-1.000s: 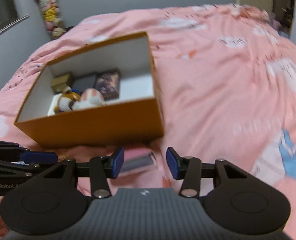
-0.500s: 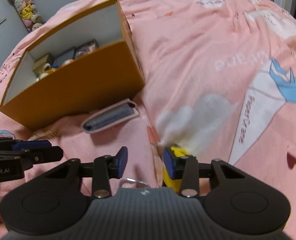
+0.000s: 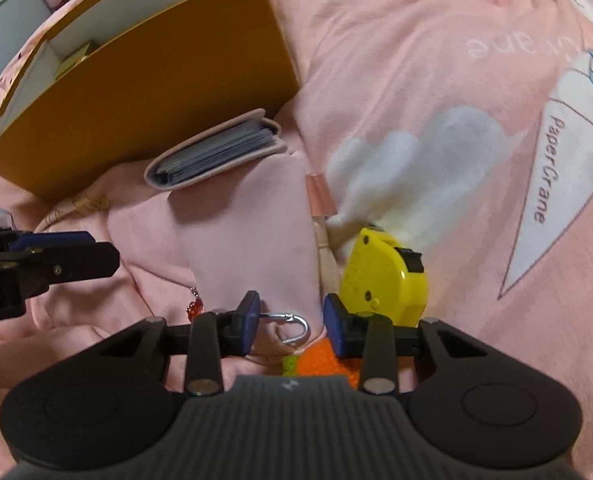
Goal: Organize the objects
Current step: 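Move the right tool to the yellow tape measure while the left tool approaches the red heart keychain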
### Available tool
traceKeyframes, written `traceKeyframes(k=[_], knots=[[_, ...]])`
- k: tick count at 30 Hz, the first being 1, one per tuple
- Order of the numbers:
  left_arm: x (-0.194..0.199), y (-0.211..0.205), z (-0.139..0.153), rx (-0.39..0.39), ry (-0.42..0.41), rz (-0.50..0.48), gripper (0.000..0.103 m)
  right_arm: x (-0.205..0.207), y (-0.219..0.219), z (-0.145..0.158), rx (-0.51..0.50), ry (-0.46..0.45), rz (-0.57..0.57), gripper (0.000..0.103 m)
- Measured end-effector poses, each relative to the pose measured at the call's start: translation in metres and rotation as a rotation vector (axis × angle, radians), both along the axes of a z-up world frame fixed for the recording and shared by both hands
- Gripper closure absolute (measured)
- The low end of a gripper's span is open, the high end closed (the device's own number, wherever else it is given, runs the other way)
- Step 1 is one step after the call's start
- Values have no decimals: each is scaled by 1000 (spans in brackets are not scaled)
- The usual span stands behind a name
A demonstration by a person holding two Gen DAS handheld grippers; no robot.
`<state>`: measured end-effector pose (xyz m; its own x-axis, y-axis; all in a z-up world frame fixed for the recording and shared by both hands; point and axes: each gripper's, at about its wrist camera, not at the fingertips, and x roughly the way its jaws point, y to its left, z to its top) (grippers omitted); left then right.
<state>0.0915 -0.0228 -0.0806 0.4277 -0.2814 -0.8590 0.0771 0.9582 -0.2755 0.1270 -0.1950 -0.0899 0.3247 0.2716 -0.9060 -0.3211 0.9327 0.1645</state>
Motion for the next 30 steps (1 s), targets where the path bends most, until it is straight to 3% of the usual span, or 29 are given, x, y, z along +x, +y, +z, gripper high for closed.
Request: traceKeyframes(k=[5, 10, 21, 30], knots=[[1, 1, -2, -4, 16, 3, 60, 0, 0, -2, -24, -16, -4, 82], [2, -2, -2, -3, 19, -15, 60, 1, -2, -1, -14, -9, 2, 88], [12, -8, -14, -51, 51, -11, 60, 1, -4, 9, 54, 47, 65, 94], [24, -21, -22, -83, 61, -21, 59, 10, 3, 23, -21, -71, 81, 88]])
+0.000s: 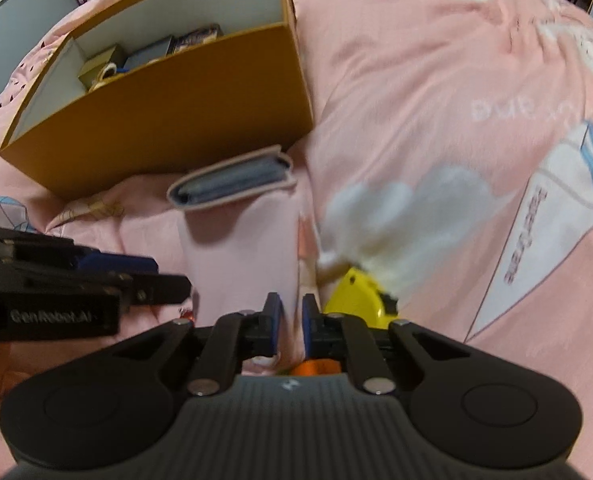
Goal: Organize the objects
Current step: 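Move the right tool to the yellow tape measure while the left tool approaches the red heart keychain, then grasp the pink fabric pouch with the left tool while the right tool moves to the pink wallet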
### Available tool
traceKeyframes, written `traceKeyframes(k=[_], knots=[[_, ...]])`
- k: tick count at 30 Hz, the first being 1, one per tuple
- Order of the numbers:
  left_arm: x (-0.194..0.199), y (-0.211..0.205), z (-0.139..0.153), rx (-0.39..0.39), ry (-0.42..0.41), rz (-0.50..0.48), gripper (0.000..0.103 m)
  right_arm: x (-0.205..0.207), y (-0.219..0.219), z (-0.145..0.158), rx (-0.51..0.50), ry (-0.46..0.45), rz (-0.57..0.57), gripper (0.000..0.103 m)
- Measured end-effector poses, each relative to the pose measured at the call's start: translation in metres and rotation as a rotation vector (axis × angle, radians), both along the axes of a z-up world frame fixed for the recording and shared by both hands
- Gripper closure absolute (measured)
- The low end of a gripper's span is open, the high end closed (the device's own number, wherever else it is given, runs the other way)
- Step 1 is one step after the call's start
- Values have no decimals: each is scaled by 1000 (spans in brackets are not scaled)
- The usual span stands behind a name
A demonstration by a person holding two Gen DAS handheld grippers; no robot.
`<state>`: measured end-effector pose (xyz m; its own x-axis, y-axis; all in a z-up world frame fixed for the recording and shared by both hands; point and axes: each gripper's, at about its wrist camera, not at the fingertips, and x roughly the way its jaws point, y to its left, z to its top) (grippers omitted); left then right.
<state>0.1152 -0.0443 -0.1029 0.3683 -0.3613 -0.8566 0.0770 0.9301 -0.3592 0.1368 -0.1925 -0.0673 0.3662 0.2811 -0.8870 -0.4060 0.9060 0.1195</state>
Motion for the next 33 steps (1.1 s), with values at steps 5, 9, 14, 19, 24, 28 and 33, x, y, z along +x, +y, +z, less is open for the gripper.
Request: traceKeyframes(k=[5, 9, 14, 19, 24, 28, 33], knots=[[11, -4, -16, -43, 43, 44, 58, 9, -1, -1, -24, -12, -5, 80], [17, -11, -24, -63, 57, 60, 46, 9, -8, 0, -26, -28, -20, 80], [21, -18, -27, -49, 64, 70, 48, 14, -8, -3, -50, -27, -28, 81], [19, -18, -22, -35, 52, 73, 70, 15, -4, -6, -68, -27, -25, 82], [4, -10, -8, -39, 41, 84, 78, 12, 0, 3, -85, -53, -9, 81], [-10, 9, 3, -71, 48, 120, 79, 13, 4, 13, -88, -76, 11, 81], [-28, 41, 24, -109, 18, 180, 79, 19, 15, 23, -98, -109, 43, 80]])
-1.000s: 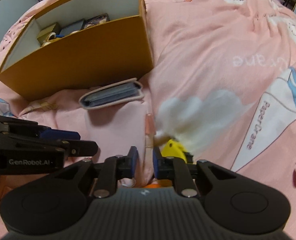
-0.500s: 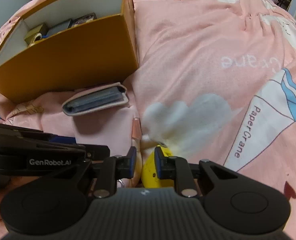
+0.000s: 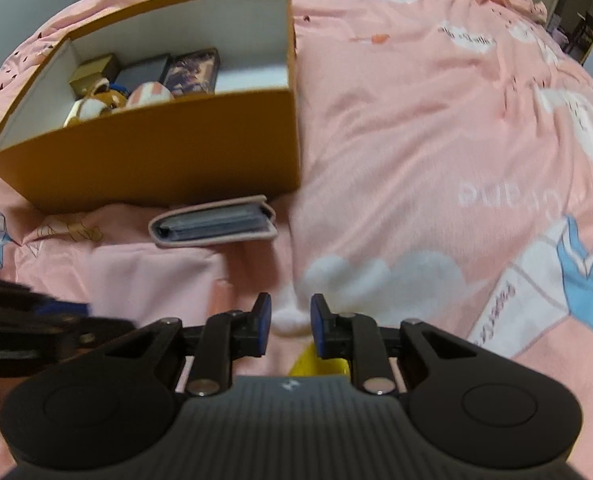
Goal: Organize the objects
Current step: 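Grasp the pink fabric pouch with the left tool while the right tool moves to the pink wallet, then grasp the pink card wallet upright with the right tool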
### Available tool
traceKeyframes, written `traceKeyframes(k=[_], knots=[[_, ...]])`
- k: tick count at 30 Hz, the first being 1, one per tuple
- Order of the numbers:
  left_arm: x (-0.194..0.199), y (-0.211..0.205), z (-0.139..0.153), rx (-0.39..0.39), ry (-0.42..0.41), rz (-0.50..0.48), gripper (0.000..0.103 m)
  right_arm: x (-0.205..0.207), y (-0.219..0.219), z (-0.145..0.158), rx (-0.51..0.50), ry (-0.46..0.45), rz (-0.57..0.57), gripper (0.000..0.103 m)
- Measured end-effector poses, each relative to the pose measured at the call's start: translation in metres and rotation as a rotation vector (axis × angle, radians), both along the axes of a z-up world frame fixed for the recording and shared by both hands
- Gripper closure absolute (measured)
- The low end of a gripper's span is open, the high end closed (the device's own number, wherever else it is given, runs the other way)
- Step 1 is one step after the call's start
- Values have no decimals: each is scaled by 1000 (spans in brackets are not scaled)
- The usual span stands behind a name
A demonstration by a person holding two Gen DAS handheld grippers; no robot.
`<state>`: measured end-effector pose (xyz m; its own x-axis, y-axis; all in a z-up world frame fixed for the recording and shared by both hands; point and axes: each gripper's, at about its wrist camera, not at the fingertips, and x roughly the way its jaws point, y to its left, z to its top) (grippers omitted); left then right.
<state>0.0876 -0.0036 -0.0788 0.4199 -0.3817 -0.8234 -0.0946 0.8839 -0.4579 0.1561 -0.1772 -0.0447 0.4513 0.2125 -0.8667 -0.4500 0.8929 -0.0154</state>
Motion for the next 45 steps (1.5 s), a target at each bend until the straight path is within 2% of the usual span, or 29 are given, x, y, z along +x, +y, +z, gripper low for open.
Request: traceKeyframes(k=[6, 10, 15, 17, 19, 22, 31, 34, 37, 42, 45], knots=[[-10, 26, 20, -14, -55, 99, 79, 8, 16, 7, -11, -26, 28, 80], [-11, 43, 28, 27, -84, 156, 79, 11, 26, 8, -15, -31, 37, 78], [-5, 62, 17, 68, -55, 200, 79, 15, 32, 10, 2, -22, 29, 73], [-1, 64, 9, 64, -34, 201, 79, 16, 33, 12, 13, -22, 30, 65], [3, 63, 0, 75, -14, 202, 79, 18, 35, 12, 23, -15, 38, 62], [4, 64, -10, 91, 11, 203, 79, 25, 37, 9, 47, 21, 48, 53], [7, 72, -23, 66, 55, 224, 79, 49, 44, -18, 80, 158, 47, 50], [10, 72, -26, 68, 63, 223, 79, 57, 46, -25, 65, 169, 60, 50], [11, 71, -27, 68, 69, 222, 79, 66, 48, -35, 52, 199, 85, 42], [13, 70, -29, 73, 76, 221, 79, 82, 46, -54, 99, 283, 91, 30], [14, 69, -29, 76, 77, 219, 79, 83, 45, -57, 121, 305, 92, 35]])
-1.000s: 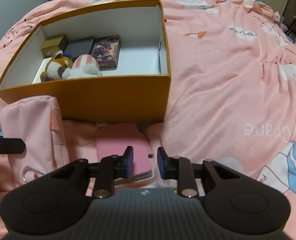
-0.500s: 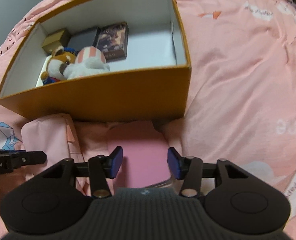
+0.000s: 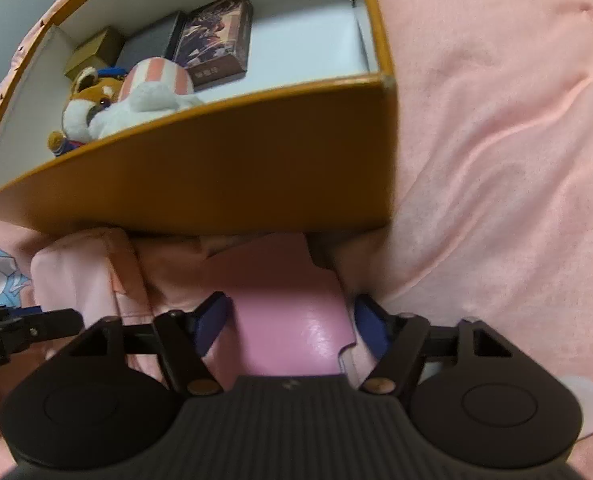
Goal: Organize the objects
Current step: 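Grasp the pink card wallet upright with the right tool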
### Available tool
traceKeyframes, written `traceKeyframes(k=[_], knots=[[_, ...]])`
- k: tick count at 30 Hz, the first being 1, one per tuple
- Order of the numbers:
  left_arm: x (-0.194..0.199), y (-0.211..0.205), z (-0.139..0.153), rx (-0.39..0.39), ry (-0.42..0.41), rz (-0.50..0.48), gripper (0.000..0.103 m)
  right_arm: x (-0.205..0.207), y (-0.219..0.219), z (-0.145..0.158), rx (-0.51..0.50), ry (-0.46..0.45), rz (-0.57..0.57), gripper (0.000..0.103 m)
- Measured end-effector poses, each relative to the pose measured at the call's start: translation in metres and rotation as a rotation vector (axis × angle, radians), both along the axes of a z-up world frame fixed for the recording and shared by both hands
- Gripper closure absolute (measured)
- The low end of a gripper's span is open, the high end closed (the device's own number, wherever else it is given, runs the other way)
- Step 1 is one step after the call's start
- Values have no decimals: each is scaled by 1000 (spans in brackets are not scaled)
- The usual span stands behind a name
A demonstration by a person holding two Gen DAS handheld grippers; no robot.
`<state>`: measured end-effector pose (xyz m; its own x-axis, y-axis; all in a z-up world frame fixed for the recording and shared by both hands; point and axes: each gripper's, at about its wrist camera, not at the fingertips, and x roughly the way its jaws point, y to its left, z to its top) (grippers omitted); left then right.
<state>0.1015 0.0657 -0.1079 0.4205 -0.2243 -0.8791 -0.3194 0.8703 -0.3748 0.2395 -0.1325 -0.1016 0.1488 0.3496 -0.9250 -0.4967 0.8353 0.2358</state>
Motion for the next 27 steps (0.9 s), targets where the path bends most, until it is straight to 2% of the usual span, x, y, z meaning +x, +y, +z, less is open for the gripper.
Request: traceKeyframes(k=[3, 5, 8, 10, 15, 17, 19, 22, 25, 27], knots=[[0, 0, 0, -4, -1, 1, 79, -7, -1, 6, -15, -15, 14, 51], [-1, 0, 1, -5, -3, 1, 79, -13, -4, 13, -11, -30, 13, 67], [-2, 0, 2, -2, -7, -3, 79, -24, -11, 29, 28, -34, 17, 82], [-3, -1, 3, 0, -12, -6, 79, -33, -14, 41, 64, -51, 31, 86], [-6, -3, 6, 9, -20, -17, 79, -57, -6, 58, 77, -109, 111, 88], [-6, -4, 8, 15, -23, -24, 79, -59, 0, 56, 80, -95, 142, 88], [-6, -5, 8, 20, -24, -26, 79, -58, 6, 52, 82, -83, 147, 86], [-7, -5, 8, 22, -22, -24, 79, -58, 13, 50, 85, -73, 139, 76], [-8, -6, 10, 25, -25, -26, 79, -54, 18, 37, 36, -66, 129, 78], [-10, -7, 14, 29, -30, -36, 79, -55, 17, 36, 43, -67, 121, 79]])
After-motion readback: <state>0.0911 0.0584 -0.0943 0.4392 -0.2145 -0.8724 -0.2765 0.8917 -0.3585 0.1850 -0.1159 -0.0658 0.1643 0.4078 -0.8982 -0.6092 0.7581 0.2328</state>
